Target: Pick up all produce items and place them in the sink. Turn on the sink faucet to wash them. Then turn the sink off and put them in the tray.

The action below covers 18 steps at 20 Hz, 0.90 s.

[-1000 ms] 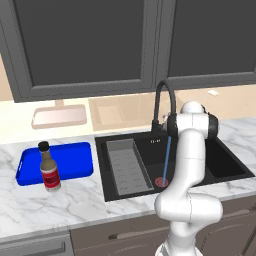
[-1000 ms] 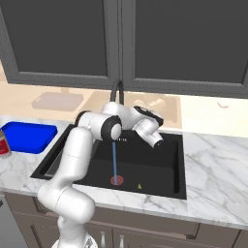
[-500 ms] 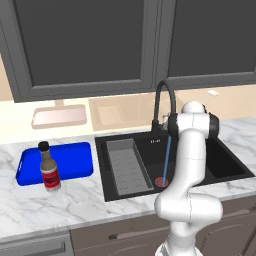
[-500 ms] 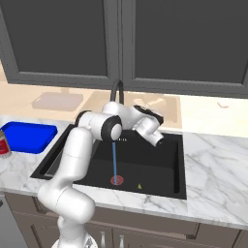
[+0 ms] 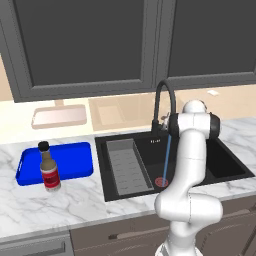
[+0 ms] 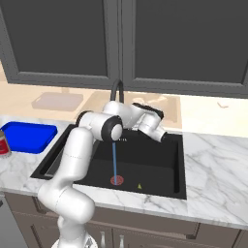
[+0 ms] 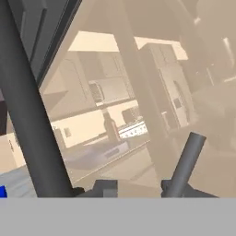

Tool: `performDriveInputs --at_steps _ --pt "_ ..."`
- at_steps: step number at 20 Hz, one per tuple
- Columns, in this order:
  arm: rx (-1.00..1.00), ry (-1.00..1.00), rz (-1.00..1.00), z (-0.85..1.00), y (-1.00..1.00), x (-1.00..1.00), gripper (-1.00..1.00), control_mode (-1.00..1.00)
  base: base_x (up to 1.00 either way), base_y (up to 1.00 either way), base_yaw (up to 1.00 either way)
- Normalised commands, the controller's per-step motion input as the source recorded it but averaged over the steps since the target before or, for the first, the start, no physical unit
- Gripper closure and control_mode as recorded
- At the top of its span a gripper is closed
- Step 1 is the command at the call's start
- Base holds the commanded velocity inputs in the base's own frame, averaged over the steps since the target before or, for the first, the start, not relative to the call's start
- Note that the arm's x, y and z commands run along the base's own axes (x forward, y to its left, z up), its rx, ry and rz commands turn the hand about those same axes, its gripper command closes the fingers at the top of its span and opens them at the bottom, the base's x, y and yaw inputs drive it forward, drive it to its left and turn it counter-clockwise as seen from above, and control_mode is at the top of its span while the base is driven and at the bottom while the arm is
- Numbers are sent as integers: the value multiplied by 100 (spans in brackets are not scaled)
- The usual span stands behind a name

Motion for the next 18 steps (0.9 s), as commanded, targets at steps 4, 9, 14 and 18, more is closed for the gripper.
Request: performDriveInputs --at_steps 4,9,14,18 --pt "-14 -3 22 46 77 0 100 -100 0 0 0" --pt "-12 -2 21 49 69 0 100 -100 0 0 0" --pt "-12 -2 20 37 70 0 100 -100 0 0 0" --pt "-12 -6 14 17 57 0 100 -100 0 0 0"
